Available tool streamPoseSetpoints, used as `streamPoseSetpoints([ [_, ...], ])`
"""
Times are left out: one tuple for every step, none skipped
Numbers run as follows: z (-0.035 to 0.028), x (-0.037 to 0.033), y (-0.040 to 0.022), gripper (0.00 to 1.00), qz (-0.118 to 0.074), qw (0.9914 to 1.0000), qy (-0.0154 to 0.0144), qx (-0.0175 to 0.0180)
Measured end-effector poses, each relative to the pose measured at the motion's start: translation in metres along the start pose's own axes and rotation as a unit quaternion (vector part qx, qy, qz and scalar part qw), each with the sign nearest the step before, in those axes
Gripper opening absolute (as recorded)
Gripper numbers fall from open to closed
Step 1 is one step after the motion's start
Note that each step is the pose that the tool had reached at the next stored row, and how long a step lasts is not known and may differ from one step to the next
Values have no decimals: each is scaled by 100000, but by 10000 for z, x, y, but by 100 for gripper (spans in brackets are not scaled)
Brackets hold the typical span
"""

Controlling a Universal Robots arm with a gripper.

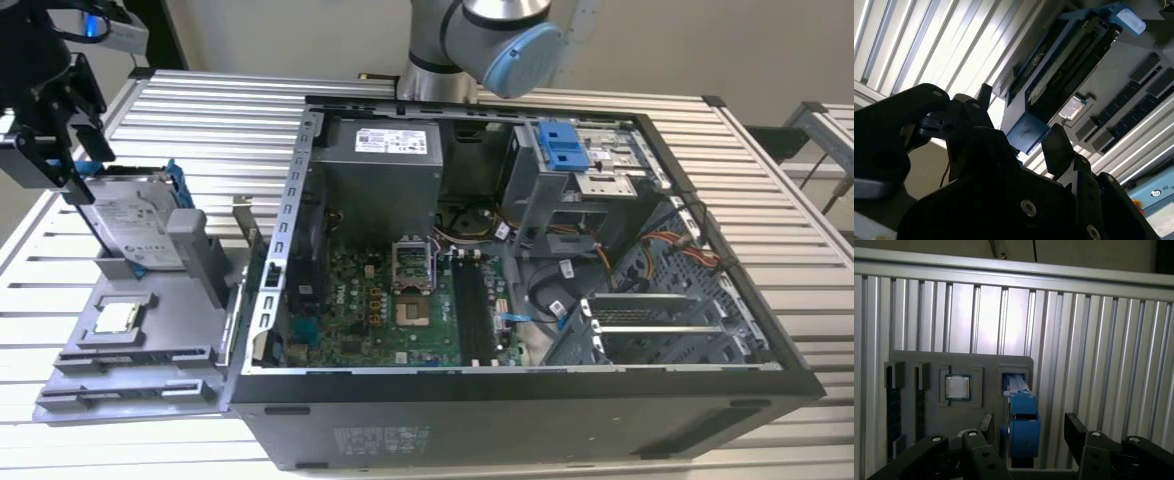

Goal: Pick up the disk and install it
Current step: 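Pick up the disk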

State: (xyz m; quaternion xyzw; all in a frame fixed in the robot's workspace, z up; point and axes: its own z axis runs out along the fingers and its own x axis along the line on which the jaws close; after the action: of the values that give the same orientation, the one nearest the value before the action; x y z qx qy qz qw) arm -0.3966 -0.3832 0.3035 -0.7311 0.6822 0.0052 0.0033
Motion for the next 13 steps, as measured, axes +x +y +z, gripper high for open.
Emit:
streamPoseSetpoints([
  [2, 0, 0, 100, 1, 100000, -1, 3],
  [4, 0, 0, 100, -1, 100000, -3, 7],
  [6, 0, 0, 100, -1, 100000, -4, 11],
  [8, 0, 0, 100, -2, 100000, -4, 8],
  [10, 0, 0, 100, -2, 100000, -3, 6],
  [12, 0, 0, 100, -1, 100000, -2, 5],
  [13, 0, 0, 100, -1, 100000, -3, 7],
  [15, 0, 0, 100, -2, 100000, -2, 8],
  [17, 0, 0, 100, -2, 100000, -5, 14],
  [20, 0, 0, 100, -2, 100000, -3, 11],
  [22, 0, 0, 100, -2, 100000, -1, 6],
  [26, 0, 0, 100, -4, 100000, -4, 9],
  [30, 0, 0, 100, -3, 100000, -5, 12],
])
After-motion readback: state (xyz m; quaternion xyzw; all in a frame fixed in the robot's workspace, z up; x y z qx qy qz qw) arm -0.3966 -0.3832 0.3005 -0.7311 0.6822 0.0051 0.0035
